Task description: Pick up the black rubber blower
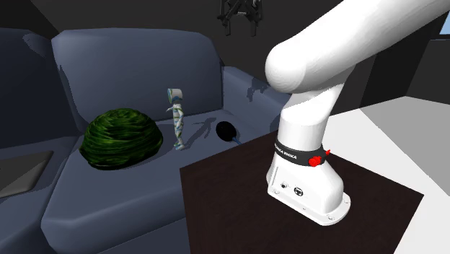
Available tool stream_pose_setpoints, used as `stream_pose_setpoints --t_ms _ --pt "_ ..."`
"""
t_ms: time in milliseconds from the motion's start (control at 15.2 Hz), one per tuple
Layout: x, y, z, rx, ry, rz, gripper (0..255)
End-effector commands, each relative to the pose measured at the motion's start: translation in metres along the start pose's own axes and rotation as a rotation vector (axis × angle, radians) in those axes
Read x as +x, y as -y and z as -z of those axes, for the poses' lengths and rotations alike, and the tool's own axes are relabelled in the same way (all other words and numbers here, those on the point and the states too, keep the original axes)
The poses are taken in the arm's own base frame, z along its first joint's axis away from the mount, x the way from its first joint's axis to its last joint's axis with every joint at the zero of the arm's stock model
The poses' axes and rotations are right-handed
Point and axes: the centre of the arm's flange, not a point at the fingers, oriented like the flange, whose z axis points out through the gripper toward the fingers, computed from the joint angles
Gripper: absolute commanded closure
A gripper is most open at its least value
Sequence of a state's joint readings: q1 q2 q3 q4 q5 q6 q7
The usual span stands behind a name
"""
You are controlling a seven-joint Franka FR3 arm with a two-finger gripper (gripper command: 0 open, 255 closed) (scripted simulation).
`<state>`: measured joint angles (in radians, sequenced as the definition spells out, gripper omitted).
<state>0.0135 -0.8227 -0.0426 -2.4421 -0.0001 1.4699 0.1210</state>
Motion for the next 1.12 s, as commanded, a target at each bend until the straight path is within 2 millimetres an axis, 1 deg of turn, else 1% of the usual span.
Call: stream_pose_setpoints --t_ms 0,1056 --pt "0.0 0.0 0.0 0.0 0.0 0.0 0" --pt "0.072 -0.03 -0.192 -0.021 -0.067 0.0 0"
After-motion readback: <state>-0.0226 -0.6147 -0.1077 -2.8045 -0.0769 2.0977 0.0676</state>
